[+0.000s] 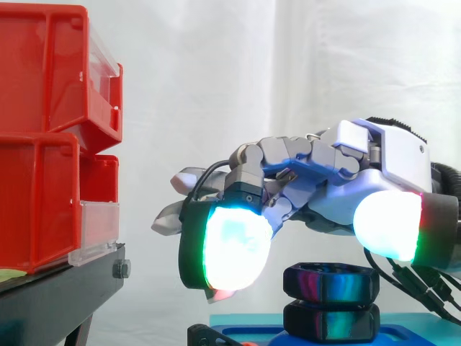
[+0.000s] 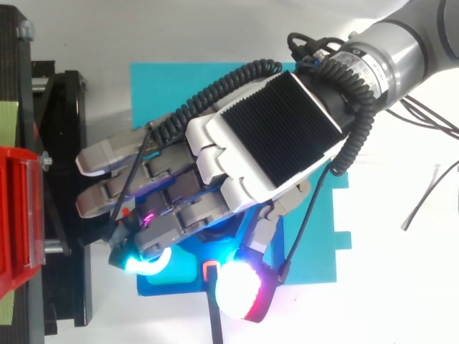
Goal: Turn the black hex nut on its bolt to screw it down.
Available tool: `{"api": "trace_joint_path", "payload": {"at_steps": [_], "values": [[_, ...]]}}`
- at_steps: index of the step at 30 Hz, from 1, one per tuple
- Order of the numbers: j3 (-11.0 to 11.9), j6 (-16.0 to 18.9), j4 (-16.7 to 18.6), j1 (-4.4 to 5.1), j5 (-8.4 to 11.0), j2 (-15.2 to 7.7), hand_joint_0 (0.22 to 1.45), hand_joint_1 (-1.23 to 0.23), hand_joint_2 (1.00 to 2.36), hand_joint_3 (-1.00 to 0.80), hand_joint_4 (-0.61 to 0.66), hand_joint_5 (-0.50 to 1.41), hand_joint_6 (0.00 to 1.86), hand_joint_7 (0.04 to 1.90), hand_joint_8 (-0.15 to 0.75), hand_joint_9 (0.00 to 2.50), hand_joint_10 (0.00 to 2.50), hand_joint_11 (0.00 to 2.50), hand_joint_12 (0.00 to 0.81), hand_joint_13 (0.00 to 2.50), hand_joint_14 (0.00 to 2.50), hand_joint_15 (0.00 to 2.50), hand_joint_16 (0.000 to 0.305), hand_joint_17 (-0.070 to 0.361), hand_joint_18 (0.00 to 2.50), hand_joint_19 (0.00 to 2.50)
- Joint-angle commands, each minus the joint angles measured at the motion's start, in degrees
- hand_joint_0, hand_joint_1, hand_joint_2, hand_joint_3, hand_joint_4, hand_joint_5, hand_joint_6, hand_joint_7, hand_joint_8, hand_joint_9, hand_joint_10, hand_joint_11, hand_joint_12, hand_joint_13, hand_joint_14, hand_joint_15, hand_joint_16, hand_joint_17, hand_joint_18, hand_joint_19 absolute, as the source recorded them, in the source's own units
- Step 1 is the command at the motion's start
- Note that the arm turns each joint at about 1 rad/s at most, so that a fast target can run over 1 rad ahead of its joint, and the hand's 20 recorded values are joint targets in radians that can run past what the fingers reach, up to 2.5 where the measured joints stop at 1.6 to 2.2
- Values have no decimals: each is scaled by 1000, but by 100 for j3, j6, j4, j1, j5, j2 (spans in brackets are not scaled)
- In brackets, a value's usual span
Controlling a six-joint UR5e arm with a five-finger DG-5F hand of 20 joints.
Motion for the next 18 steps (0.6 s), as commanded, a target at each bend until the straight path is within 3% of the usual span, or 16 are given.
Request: {"api": "trace_joint_path", "payload": {"at_steps": [1,6,11,18], "values": [[62,15,-79,1,-59,-18,508,-359,1000,-500,203,-76,500,1251,250,797,10,281,295,414,3,85,33,75,70,72],[89,6,-88,-16,-111,-18,511,-363,1000,-500,196,-80,568,1191,251,808,9,274,294,419,2,82,33,74,72,66],[89,6,-79,-16,-120,-18,516,-368,1000,-500,178,-100,737,980,252,825,10,292,293,425,3,79,33,73,80,70],[89,6,-96,-51,-173,-27,519,-370,1000,-500,172,-106,804,931,254,861,12,310,290,433,3,82,32,71,86,63]]}}
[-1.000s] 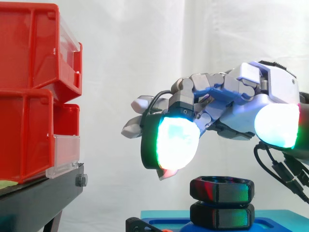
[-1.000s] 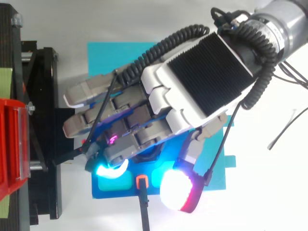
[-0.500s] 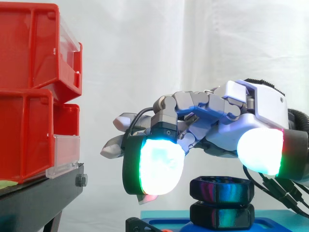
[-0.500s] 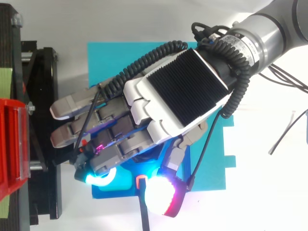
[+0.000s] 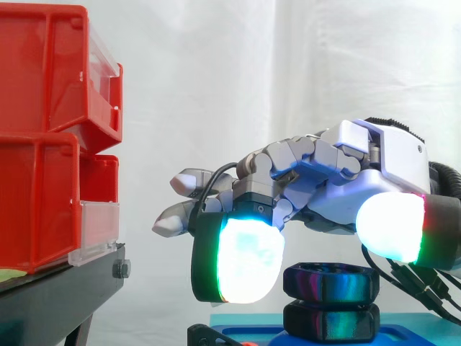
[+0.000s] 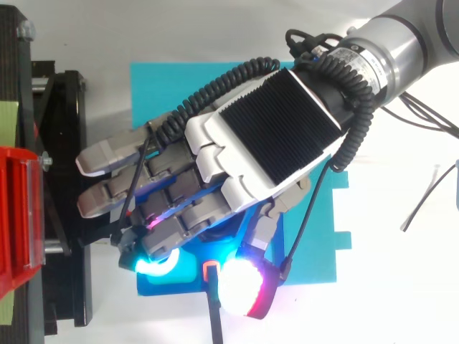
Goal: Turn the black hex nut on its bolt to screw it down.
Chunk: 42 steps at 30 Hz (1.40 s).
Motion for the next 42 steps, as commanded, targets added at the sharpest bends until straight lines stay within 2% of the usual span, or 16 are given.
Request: {"api": "trace_joint_path", "payload": {"at_steps": [1,15,20,27,35,42], "values": [[2,3,4,-8,-42,-3,520,-371,1000,-500,168,-104,811,928,254,864,11,324,289,436,3,79,31,71,89,63],[2,12,39,-34,-42,-3,522,-373,1000,-500,170,-101,826,944,257,890,13,329,290,447,3,87,31,71,94,64],[2,12,39,-60,-121,-3,522,-372,1000,-500,172,-99,826,953,257,904,11,335,290,458,3,93,31,70,98,70],[2,3,39,-78,-130,5,522,-373,1000,-500,171,-98,826,952,258,912,12,334,289,464,3,94,31,70,106,70],[2,-41,39,-157,-253,-3,523,-373,1000,-500,177,-99,824,945,256,916,13,328,290,473,3,94,31,70,119,74],[-15,-111,39,-201,-279,-12,523,-374,1000,-500,173,-98,822,949,259,920,11,329,288,475,4,101,31,70,124,75]]}}
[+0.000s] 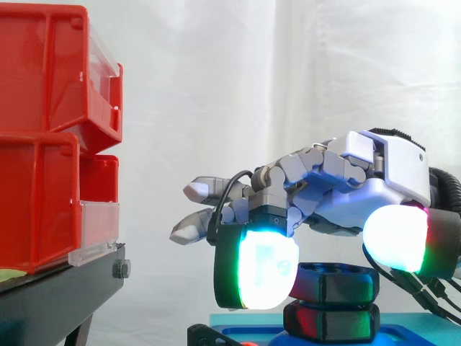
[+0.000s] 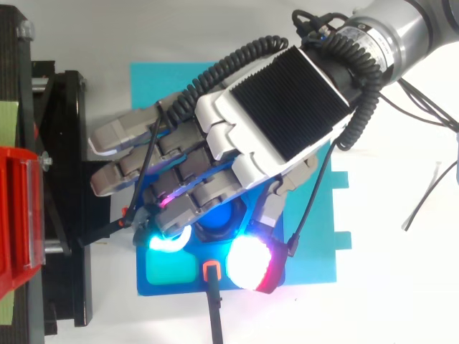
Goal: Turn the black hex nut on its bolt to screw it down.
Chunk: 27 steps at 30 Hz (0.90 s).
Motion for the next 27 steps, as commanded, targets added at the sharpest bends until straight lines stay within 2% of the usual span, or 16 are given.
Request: {"api": "trace_joint_path", "payload": {"at_steps": [1,7,13,16,20,22,27], "values": [[-5,-28,-26,-26,-36,-2,523,-374,1000,-500,173,-98,821,950,259,920,13,329,289,476,3,98,31,70,126,82],[-5,-19,9,-105,-203,-2,523,-374,1000,-500,173,-98,820,952,260,924,13,330,290,482,4,100,31,70,129,71],[-5,-19,35,-184,-283,-2,524,-375,1000,-500,173,-98,820,953,261,925,11,334,290,484,4,106,31,70,129,81],[-5,-1,35,-299,-511,-2,524,-374,1000,-500,169,-98,819,955,256,927,12,336,291,487,4,104,31,69,131,81],[-5,34,79,-404,-625,-2,524,-374,1000,-500,172,-98,818,955,261,930,12,336,289,485,4,107,31,69,132,80],[-5,60,97,-492,-722,-2,523,-375,1000,-500,172,-98,818,945,262,929,12,339,290,486,4,104,31,70,133,81],[-5,148,176,-606,-854,7,524,-374,1000,-500,164,-97,816,941,258,931,11,326,289,485,4,104,31,69,133,80]]}}
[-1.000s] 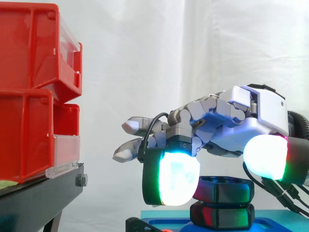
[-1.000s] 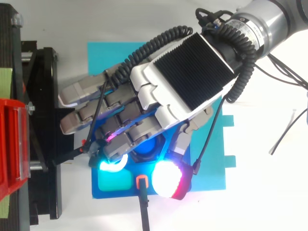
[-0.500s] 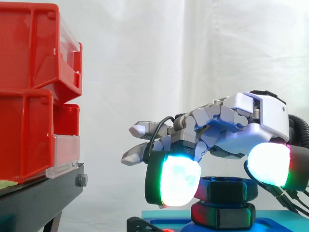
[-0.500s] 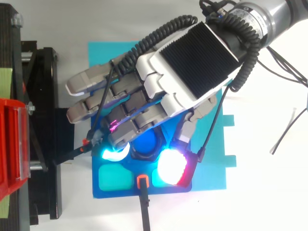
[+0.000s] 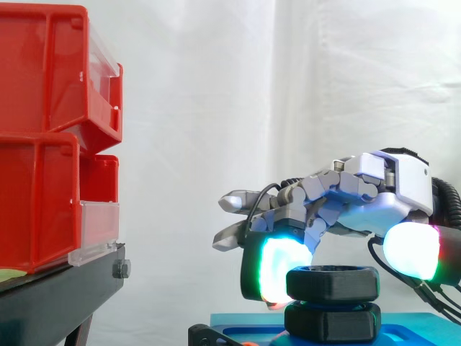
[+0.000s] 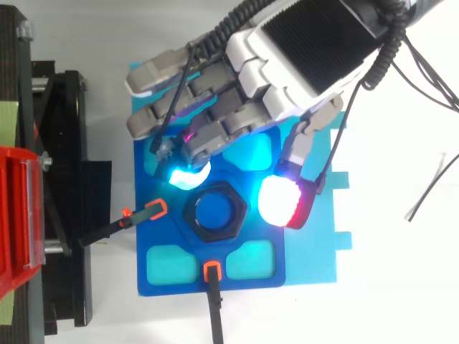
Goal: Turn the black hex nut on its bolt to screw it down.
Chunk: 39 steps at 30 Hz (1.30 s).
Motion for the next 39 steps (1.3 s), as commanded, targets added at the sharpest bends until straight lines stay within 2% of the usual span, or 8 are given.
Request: {"api": "trace_joint_path", "payload": {"at_steps": [1,7,9,17,25,27,34,39], "values": [[1,68,74,-89,-95,-1,524,-374,1000,-500,174,-97,815,943,260,929,14,336,289,484,4,104,31,69,133,80],[1,226,232,-186,-209,8,515,-365,1000,-500,186,-93,765,978,257,917,11,322,293,482,4,104,32,71,124,77],[18,410,399,-195,-227,8,512,-362,1000,-500,188,-92,757,980,258,913,12,330,295,476,4,101,32,72,122,87],[27,990,1075,-80,-174,-1,507,-358,1000,-500,191,-84,683,1047,255,904,12,323,298,470,4,102,33,74,120,87],[45,1008,1427,78,-51,-1,506,-354,1000,-500,211,-57,504,1297,258,901,11,324,298,467,4,105,33,74,113,84],[45,982,1480,95,-25,-1,506,-354,1000,-500,221,-60,501,1277,258,900,11,328,300,465,4,101,33,74,112,83],[53,964,1409,262,353,-1,513,-352,1000,-500,226,-73,502,1191,253,892,11,317,299,463,4,106,33,75,111,93],[80,964,988,421,652,-1,518,-353,1000,-500,227,-73,502,1183,251,895,12,319,297,462,5,104,33,74,112,94]]}}
